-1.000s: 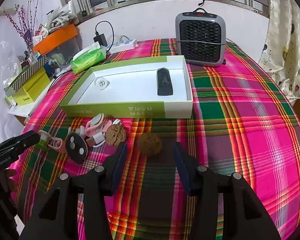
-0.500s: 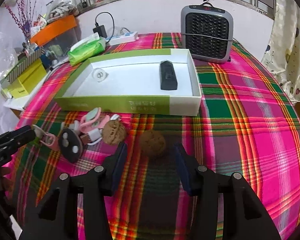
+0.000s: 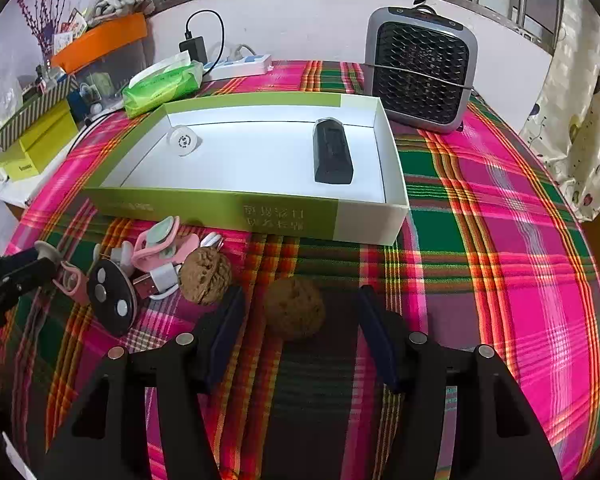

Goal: Organize objects
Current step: 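Grasp the green-based white suction stand with the left tool, then grasp a brown walnut with the right tool while the left tool holds the stand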

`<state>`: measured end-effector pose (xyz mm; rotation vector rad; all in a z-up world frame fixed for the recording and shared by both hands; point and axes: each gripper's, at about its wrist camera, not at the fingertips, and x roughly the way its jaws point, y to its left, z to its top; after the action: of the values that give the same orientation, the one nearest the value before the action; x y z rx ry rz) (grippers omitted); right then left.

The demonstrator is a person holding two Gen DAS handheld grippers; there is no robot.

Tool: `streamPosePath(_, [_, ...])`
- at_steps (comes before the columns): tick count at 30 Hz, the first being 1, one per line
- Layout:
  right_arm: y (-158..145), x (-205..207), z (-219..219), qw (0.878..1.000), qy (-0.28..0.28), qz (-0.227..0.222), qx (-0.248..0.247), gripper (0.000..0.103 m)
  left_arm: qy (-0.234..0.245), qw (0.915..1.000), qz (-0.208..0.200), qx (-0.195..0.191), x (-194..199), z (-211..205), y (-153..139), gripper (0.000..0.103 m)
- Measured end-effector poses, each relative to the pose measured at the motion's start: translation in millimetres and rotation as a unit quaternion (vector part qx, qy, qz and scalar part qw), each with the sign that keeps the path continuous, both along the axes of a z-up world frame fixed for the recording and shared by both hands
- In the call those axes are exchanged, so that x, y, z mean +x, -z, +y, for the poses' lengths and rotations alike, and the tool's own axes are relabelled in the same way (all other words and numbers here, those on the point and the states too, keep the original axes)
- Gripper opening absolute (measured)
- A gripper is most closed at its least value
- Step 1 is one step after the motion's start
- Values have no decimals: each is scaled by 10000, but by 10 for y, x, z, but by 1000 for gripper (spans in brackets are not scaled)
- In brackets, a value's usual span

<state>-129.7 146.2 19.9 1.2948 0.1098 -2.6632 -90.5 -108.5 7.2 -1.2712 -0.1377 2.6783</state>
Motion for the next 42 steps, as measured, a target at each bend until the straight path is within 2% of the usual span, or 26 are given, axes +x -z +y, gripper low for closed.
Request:
streamPosePath(15, [-6,-1,44,9999,126,19,24,57,-47,9999,50,-83,11,-34,16,46])
streamPosePath(23, [-17,9,62,9998,185,57,-7,37,-102,9999,40,-123,37,-34,13,44])
streamPosePath(27, [-17,21,60,9998,163,64,-35,30,-109,9997,58,-193,45,-26,15,42])
streamPosePath(42, [-23,27,94,9997,169,73,-177,29,-125,9997,96,-194,58,-15,-1,42])
